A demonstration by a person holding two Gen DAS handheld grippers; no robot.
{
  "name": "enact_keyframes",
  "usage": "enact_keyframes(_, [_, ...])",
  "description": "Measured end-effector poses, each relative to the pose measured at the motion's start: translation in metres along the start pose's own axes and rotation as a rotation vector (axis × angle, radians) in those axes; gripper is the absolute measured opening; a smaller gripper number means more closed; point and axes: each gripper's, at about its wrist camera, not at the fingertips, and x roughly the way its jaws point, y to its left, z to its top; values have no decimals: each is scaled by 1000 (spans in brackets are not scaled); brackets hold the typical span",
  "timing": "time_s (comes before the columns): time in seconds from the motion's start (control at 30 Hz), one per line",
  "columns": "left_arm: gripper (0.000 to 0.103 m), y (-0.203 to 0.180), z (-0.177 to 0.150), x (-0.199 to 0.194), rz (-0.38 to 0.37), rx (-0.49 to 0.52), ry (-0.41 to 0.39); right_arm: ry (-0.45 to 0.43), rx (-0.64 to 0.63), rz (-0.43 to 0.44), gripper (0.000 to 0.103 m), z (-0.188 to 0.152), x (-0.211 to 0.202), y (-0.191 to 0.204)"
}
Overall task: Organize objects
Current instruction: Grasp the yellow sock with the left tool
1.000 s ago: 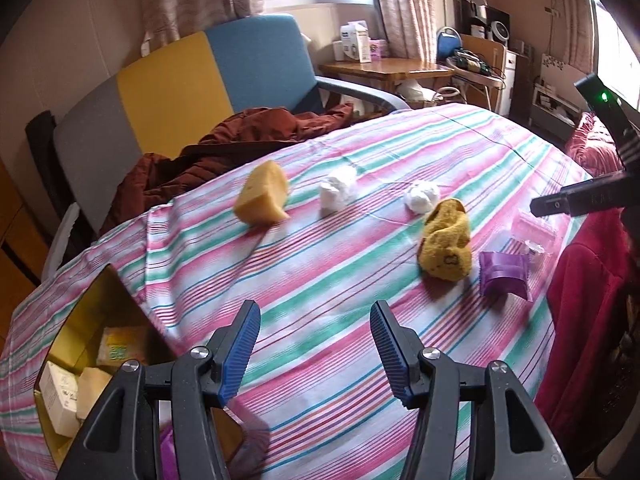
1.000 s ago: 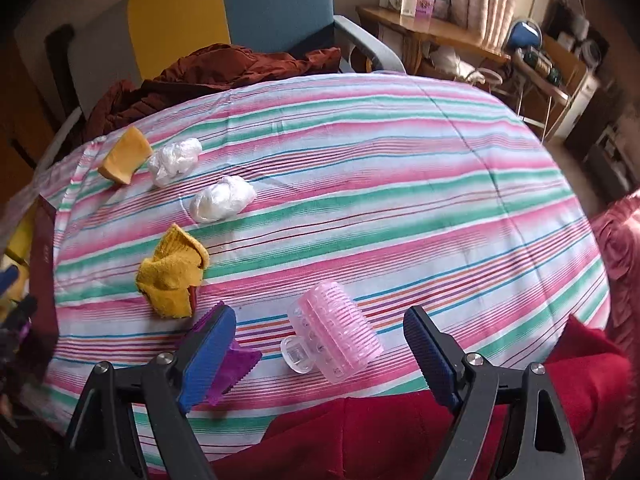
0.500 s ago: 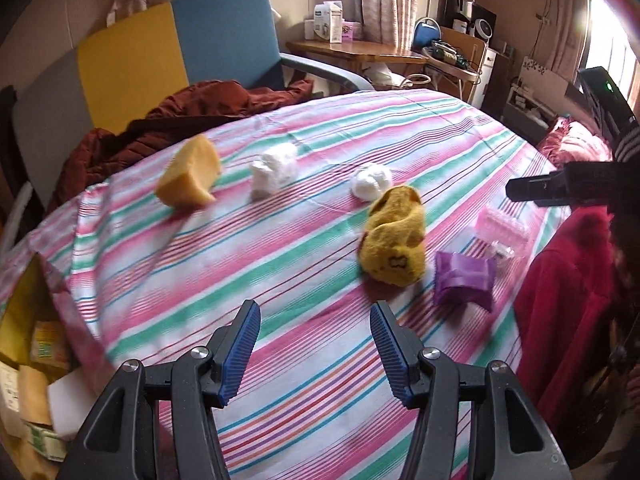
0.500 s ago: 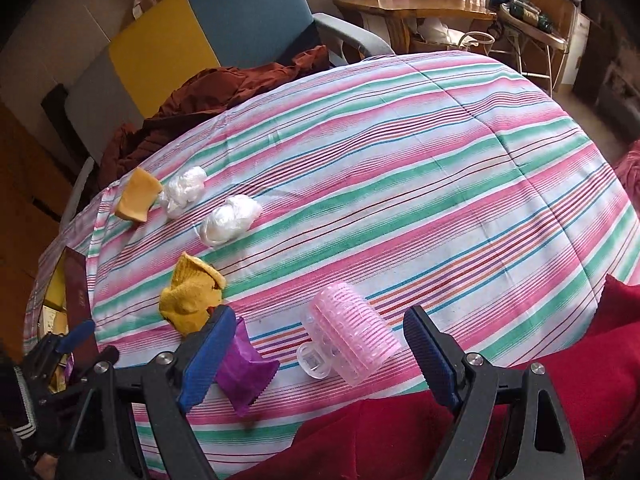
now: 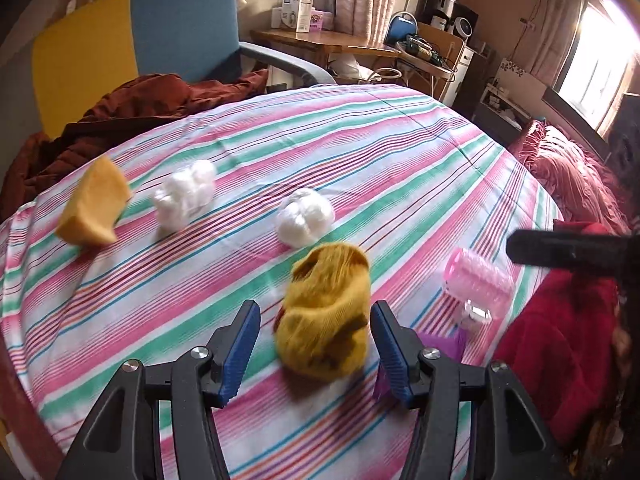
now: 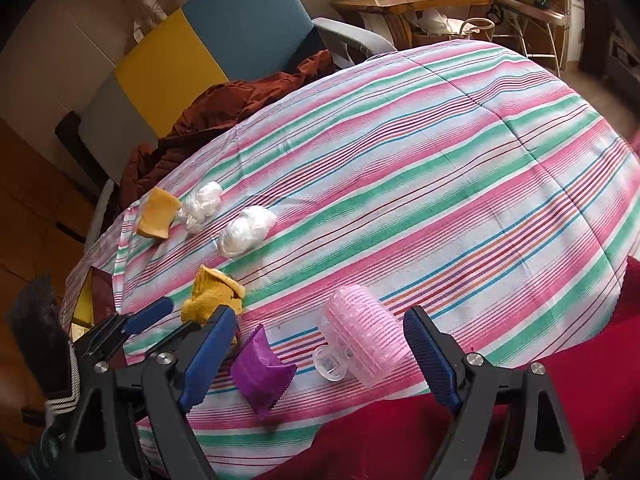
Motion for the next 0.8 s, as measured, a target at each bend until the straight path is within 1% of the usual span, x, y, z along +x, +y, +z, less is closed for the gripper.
enact_keyframes(0.07, [58, -2, 5, 12, 17, 11, 11, 0, 1, 3, 86, 0, 0, 0])
enact_keyframes(0.1, [58, -1, 6, 20, 22, 15, 30, 1, 3, 6, 86, 0, 0, -1])
enact_keyframes(0.13, [51, 1, 5, 27, 15, 12, 52, 3, 6, 8, 86, 0, 0, -2])
enact_keyframes(0.17, [44, 4, 2, 35, -7, -7, 79, 5, 12, 12, 86, 0, 0, -2])
enact_keyframes(0.2, [44, 7, 0, 36, -19, -25, 75, 8, 19, 14, 86, 0, 1, -4])
enact_keyframes(0.23, [40, 10, -2, 33, -32, -40, 59, 10, 24, 17, 86, 0, 1, -4])
enact_keyframes(0.3, [37, 16, -8, 25, -37, -63, 51, 24, 30, 21, 86, 0, 3, -6])
enact_keyframes(0.43, [37, 30, -26, 8, -34, -83, 43, 102, 0, -11, 86, 1, 13, -1])
enact_keyframes(0.6, [37, 46, -52, -14, -34, -132, 29, 185, -84, -121, 86, 1, 29, 12])
enact_keyframes(0.8, [37, 58, -74, -33, -33, -161, 19, 277, -117, -201, 85, 1, 46, 15])
